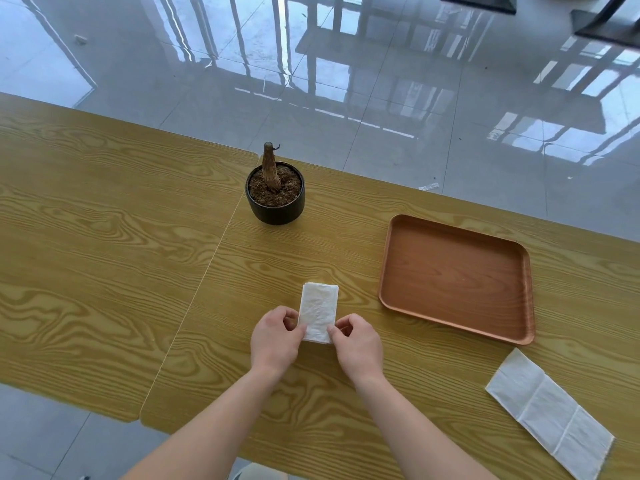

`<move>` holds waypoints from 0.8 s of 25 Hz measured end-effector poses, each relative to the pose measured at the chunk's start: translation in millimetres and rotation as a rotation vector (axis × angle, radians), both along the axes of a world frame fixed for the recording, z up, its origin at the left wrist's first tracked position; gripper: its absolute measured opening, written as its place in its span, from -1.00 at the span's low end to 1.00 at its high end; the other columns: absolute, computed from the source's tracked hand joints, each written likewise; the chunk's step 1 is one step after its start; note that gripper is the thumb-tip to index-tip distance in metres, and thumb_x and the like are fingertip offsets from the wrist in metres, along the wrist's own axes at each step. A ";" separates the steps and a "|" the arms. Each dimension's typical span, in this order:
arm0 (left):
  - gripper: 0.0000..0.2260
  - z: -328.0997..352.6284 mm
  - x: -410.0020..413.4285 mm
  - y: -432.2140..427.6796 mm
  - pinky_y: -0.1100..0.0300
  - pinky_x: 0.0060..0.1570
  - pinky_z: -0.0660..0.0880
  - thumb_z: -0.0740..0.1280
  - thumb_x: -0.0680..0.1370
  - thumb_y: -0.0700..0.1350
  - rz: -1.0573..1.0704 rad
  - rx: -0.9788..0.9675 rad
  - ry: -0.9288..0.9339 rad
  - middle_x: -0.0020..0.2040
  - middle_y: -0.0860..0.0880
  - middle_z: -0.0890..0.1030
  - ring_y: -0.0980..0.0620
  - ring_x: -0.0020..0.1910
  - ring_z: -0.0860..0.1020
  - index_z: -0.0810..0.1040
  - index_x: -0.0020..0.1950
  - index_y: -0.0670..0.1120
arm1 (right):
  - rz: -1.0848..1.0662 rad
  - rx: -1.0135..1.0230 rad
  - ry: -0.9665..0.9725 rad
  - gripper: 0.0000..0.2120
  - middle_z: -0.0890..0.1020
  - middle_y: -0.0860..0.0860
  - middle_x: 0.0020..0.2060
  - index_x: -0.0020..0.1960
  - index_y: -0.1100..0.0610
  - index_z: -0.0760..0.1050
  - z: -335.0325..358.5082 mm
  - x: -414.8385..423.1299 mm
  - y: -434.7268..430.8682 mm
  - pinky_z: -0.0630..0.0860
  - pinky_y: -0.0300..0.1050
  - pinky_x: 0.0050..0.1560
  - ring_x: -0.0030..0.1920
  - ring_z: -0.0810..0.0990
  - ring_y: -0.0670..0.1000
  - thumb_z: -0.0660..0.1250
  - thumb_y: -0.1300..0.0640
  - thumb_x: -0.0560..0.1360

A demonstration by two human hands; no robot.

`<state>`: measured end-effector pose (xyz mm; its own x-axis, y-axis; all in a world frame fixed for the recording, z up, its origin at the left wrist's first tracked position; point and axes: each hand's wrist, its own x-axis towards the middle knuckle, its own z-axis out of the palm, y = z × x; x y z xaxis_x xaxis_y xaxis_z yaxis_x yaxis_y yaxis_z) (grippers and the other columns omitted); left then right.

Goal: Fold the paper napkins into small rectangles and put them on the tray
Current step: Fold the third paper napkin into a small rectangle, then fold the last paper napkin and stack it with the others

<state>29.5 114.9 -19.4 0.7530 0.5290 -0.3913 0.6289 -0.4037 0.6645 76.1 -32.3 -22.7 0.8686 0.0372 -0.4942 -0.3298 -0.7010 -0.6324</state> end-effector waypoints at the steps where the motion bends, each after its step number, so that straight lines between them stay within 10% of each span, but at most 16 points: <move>1: -0.87 0.7 0.2 0.1 0.12 -0.07 0.53 0.49 0.45 -0.06 0.006 -0.004 0.001 -0.16 0.06 0.62 0.08 -0.14 0.58 0.62 -0.03 0.01 | -0.017 0.025 0.010 -0.88 0.65 -0.12 -0.25 -0.14 -0.02 0.56 1.2 0.5 -0.4 0.57 -0.01 -0.08 -0.18 0.62 -0.05 0.43 -0.04 0.49; 20: -0.91 14.0 -3.0 -223.1 0.21 -0.11 0.43 0.40 0.52 -0.08 -0.676 0.163 -0.236 -0.12 0.12 0.52 0.05 -0.02 0.54 0.63 0.02 0.00 | -0.363 -0.165 -0.291 -0.91 0.65 -0.12 -0.26 -0.16 0.02 0.61 23.5 -75.5 -310.8 0.47 -0.14 -0.25 -0.22 0.60 -0.08 0.45 0.15 0.51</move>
<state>26.5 -108.2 -5.4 0.9900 -0.0432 -0.1345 0.0552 -0.7581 0.6499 0.6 -343.1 0.8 0.9140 -0.3514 -0.2027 -0.3970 -0.6721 -0.6251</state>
